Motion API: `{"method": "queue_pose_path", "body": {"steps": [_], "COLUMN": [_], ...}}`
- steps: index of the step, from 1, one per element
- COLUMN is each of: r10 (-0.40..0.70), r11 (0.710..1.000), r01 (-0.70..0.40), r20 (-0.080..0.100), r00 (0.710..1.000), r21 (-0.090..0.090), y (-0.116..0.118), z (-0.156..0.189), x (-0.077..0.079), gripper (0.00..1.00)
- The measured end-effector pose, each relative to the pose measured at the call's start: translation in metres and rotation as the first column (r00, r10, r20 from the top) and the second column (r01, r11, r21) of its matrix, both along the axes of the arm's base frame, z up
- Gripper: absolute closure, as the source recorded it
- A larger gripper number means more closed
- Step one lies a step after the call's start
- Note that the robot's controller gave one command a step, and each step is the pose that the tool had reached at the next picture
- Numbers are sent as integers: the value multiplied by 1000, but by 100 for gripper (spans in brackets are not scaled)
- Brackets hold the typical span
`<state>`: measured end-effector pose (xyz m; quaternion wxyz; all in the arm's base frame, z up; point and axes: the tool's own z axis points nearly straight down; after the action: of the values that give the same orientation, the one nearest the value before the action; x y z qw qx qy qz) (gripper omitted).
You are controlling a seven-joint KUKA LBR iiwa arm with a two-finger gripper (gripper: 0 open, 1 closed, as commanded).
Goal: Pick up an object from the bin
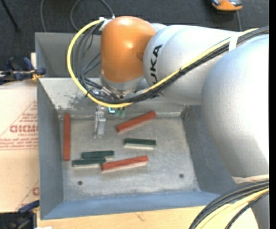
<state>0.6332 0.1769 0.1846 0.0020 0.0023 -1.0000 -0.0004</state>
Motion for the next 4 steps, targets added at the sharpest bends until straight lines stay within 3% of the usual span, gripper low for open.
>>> {"method": "queue_pose_path", "body": {"steps": [1, 2, 3, 4], "r10": [326, 321, 302, 301], "r11": [945, 947, 953, 954], "r01": [-326, -321, -302, -301], "r20": [8, 14, 8, 21], "r00": [945, 947, 953, 953], "r21": [-2, 1, 1, -1], "y": [39, 61, 28, 28], "z": [-114, -112, -113, -109], "x": [16, 13, -70, -65], "gripper": [0, 0, 0, 100]}}
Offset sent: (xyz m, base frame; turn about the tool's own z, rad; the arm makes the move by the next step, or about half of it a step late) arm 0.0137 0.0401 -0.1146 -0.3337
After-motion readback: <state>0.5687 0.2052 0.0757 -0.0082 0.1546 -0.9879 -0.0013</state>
